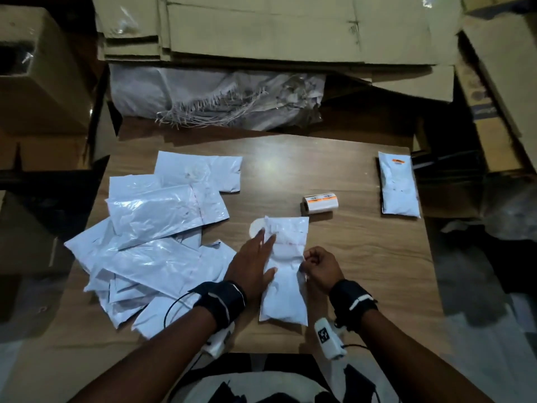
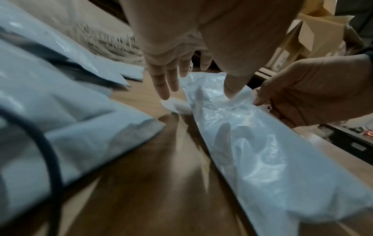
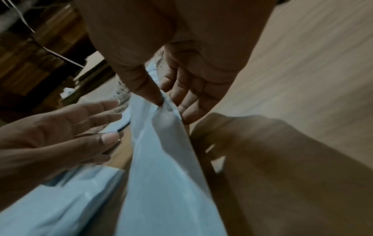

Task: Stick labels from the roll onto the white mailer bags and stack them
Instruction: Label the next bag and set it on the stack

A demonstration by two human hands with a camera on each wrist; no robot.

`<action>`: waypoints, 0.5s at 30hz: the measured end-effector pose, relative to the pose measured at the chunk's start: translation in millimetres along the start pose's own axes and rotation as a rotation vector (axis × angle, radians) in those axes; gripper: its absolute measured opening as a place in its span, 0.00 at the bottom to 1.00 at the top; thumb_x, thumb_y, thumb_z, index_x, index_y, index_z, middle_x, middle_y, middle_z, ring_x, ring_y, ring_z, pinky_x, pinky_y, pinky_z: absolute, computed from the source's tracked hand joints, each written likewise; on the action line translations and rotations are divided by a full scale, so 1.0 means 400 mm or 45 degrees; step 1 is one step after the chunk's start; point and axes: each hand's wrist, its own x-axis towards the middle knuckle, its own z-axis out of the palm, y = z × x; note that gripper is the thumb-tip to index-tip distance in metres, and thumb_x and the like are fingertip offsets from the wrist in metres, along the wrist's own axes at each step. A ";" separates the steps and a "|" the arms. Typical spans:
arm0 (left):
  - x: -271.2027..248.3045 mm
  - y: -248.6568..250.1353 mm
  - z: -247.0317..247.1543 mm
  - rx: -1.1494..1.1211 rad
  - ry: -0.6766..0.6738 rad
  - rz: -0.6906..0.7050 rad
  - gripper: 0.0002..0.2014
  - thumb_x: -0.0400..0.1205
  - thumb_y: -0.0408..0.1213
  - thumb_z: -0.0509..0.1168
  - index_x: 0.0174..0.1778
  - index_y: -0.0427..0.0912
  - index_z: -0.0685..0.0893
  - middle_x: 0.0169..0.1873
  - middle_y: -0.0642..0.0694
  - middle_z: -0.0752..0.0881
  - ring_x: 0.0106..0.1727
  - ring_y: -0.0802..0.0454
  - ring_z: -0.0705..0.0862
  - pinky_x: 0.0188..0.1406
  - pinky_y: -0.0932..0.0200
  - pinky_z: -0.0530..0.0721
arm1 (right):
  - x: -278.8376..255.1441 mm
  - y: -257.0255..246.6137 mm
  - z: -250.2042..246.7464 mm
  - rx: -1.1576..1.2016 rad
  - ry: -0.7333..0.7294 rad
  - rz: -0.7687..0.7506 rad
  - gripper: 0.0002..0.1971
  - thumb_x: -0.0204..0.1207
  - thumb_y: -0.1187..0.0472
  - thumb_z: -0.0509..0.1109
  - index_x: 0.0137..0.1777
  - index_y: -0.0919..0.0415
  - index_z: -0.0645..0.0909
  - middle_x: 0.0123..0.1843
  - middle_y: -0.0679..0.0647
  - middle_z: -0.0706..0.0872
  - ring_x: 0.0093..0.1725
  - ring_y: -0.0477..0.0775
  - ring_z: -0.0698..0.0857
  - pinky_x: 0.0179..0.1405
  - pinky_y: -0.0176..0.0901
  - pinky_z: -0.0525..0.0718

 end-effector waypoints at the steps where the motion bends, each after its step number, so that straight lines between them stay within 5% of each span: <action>1: -0.002 0.008 0.017 0.090 -0.074 0.016 0.43 0.80 0.52 0.66 0.86 0.50 0.50 0.86 0.39 0.50 0.84 0.39 0.57 0.80 0.48 0.62 | -0.011 0.018 -0.007 -0.119 0.002 0.024 0.09 0.70 0.68 0.72 0.41 0.55 0.78 0.37 0.52 0.83 0.39 0.57 0.82 0.43 0.43 0.78; 3: 0.002 0.028 0.045 0.280 -0.179 0.076 0.46 0.79 0.59 0.65 0.86 0.50 0.45 0.86 0.41 0.44 0.86 0.39 0.50 0.81 0.43 0.57 | -0.035 0.064 -0.022 -0.474 0.077 -0.003 0.10 0.73 0.58 0.71 0.53 0.55 0.78 0.50 0.53 0.82 0.48 0.58 0.82 0.47 0.44 0.78; 6: 0.028 0.050 0.054 0.422 -0.228 0.147 0.57 0.72 0.70 0.65 0.86 0.46 0.41 0.86 0.42 0.38 0.86 0.40 0.41 0.83 0.38 0.48 | -0.059 0.102 0.001 -0.811 0.311 -0.441 0.24 0.75 0.51 0.60 0.69 0.62 0.76 0.68 0.64 0.77 0.64 0.66 0.78 0.64 0.53 0.78; 8: 0.049 0.063 0.056 0.523 -0.264 0.180 0.64 0.66 0.75 0.65 0.86 0.40 0.41 0.85 0.39 0.38 0.86 0.40 0.37 0.83 0.36 0.43 | -0.052 0.107 0.040 -0.850 0.342 -0.656 0.29 0.76 0.52 0.58 0.76 0.64 0.72 0.78 0.67 0.72 0.76 0.67 0.70 0.75 0.55 0.69; 11: 0.064 0.071 0.070 0.629 -0.354 0.168 0.69 0.61 0.76 0.66 0.85 0.36 0.39 0.84 0.35 0.36 0.85 0.38 0.33 0.82 0.36 0.36 | -0.038 0.115 0.106 -0.880 0.177 -0.726 0.34 0.80 0.53 0.56 0.85 0.63 0.57 0.87 0.61 0.54 0.86 0.60 0.51 0.82 0.56 0.56; 15: 0.068 0.060 0.090 0.597 -0.415 0.136 0.76 0.55 0.77 0.70 0.85 0.37 0.36 0.84 0.37 0.33 0.84 0.40 0.31 0.81 0.38 0.33 | -0.037 0.134 0.134 -0.903 0.117 -0.695 0.34 0.82 0.52 0.51 0.85 0.65 0.51 0.88 0.58 0.50 0.87 0.57 0.46 0.83 0.57 0.54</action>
